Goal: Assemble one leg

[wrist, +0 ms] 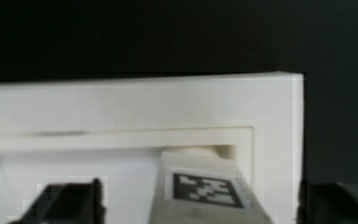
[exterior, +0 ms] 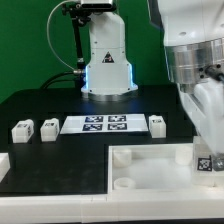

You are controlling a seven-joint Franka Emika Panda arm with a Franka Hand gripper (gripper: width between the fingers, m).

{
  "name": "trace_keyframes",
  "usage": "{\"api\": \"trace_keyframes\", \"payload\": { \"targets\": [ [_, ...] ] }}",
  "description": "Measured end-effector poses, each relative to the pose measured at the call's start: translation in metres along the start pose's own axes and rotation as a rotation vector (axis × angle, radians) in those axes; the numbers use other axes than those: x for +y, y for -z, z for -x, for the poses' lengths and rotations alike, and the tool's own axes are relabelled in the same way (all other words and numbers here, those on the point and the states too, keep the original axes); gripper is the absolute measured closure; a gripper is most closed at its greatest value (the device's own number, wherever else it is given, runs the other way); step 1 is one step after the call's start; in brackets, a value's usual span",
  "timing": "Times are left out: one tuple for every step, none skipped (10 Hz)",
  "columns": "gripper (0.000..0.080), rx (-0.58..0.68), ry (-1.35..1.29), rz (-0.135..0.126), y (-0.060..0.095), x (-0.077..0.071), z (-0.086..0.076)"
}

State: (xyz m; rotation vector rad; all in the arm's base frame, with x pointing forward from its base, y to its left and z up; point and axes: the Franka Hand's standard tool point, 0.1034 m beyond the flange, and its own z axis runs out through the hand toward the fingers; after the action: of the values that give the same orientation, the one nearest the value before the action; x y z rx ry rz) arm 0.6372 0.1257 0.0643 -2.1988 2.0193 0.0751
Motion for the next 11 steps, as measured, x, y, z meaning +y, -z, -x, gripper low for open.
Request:
{"api": "trace_keyframes", "payload": {
  "targets": [
    [0.021,0.013,0.147,0.0,0.0,0.0,0.001],
    [0.0162,0.027,0.394,-0.013,0.001,-0.002,0.004],
    [0.0153,0.028,0.45,-0.01,0.0,-0.001,0.002],
    [0.0153,0.029,0.512,-0.009,0.0,-0.001,0.001],
    [0.0153,0.032,0.648,-0.006,0.001,-0.001,0.001],
    [0.0151,0.035,0.8,-0.002,0.001,-0.002,-0.002],
    [0.0151,0.048,1.012,0.011,0.004,-0.005,-0.009],
    [0.0151,0.075,1.22,0.034,0.007,-0.008,-0.011],
    [0.0151,0.092,1.383,0.037,0.006,-0.009,-0.013],
    [0.0151,0.091,1.363,0.034,0.006,-0.009,-0.013],
    [0.0277,0.091,1.363,0.034,0.006,-0.009,-0.013]
  ]
}}
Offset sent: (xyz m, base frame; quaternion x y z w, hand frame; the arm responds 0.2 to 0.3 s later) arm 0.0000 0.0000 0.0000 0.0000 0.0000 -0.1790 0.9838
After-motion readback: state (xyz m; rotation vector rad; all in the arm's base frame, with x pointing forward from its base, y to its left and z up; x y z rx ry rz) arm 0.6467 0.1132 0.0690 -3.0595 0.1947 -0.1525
